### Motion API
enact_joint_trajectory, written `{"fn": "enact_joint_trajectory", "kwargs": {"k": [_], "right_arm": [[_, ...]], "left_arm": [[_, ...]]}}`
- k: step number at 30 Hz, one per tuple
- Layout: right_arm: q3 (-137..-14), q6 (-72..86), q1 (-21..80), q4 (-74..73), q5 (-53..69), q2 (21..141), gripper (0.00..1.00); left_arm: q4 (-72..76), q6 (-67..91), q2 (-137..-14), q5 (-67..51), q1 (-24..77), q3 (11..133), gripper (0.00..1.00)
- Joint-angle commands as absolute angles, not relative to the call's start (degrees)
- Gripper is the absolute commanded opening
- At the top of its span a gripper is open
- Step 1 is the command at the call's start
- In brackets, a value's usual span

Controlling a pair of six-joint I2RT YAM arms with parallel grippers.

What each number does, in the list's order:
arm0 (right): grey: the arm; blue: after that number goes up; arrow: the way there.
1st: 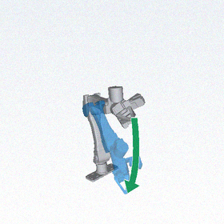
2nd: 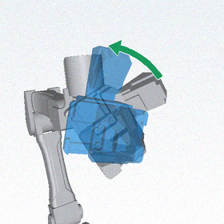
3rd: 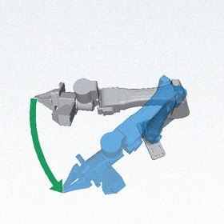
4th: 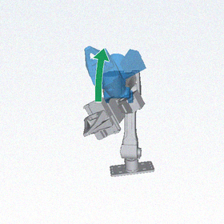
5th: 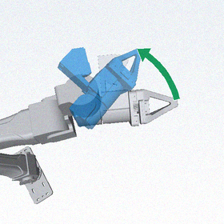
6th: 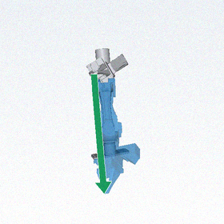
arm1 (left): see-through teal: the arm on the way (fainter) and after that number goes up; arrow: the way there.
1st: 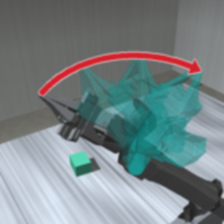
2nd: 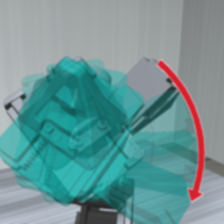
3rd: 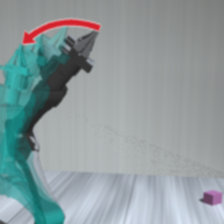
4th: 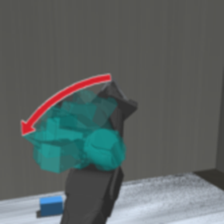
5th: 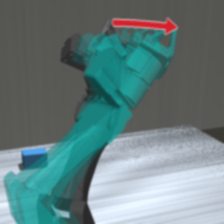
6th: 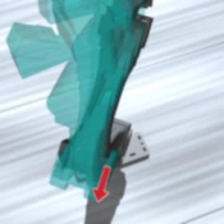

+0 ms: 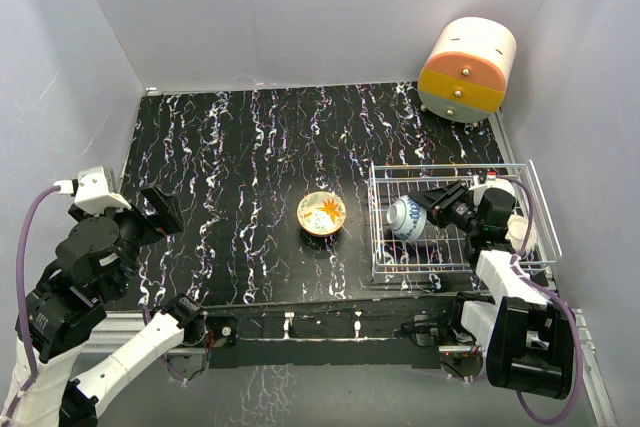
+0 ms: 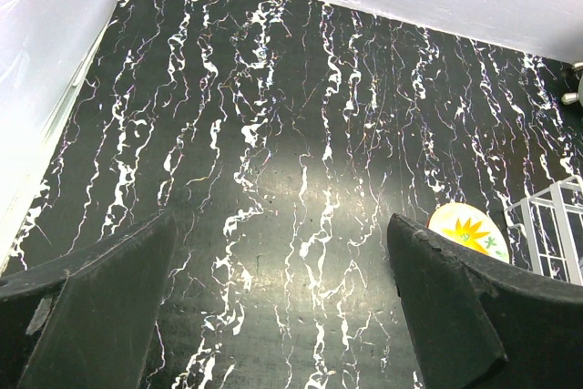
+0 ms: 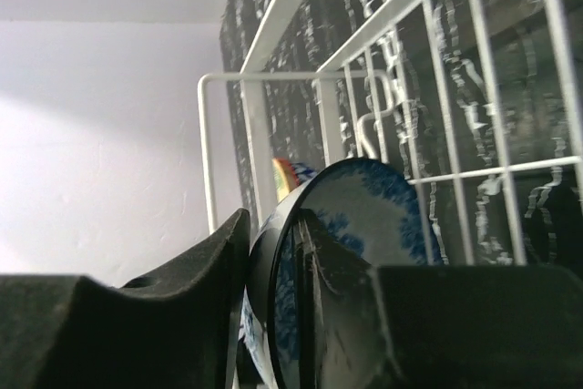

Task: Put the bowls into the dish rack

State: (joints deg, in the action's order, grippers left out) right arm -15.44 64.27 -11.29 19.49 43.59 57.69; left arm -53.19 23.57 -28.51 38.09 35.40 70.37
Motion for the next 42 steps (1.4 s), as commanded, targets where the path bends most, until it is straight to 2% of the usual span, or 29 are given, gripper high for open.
{"fn": "enact_joint_trajectory", "kwargs": {"k": [1,6,13,25,31,37,42], "right_arm": [[-17.6,56.6,-12.7,8.0,39.3,55.6,0.3],[-22.6,51.2,-13.8,-0.5,36.2,54.2,0.5],[-27.1,45.2,-14.7,-7.8,31.6,53.7,0.59],[-36.1,33.7,-14.9,-21.2,18.4,53.4,0.65],[-38.9,29.7,-14.8,-24.1,17.3,52.8,0.67],[-43.5,24.0,-13.4,-32.1,11.1,52.8,0.66],[-45.5,22.4,-10.8,-36.7,8.3,53.4,0.71]], "left_arm": [[-53.4,23.1,-29.2,38.2,35.7,70.0,0.97],[-53.0,23.2,-28.9,38.0,35.7,69.3,0.97],[-52.6,23.2,-29.1,37.7,35.7,69.0,0.97],[-51.8,23.3,-29.1,37.2,35.7,68.7,0.97],[-51.2,23.2,-29.3,36.7,35.7,68.3,0.97],[-49.3,22.6,-29.6,36.1,35.7,67.2,0.97],[-46.1,22.1,-29.8,34.1,35.7,64.9,0.97]]}}
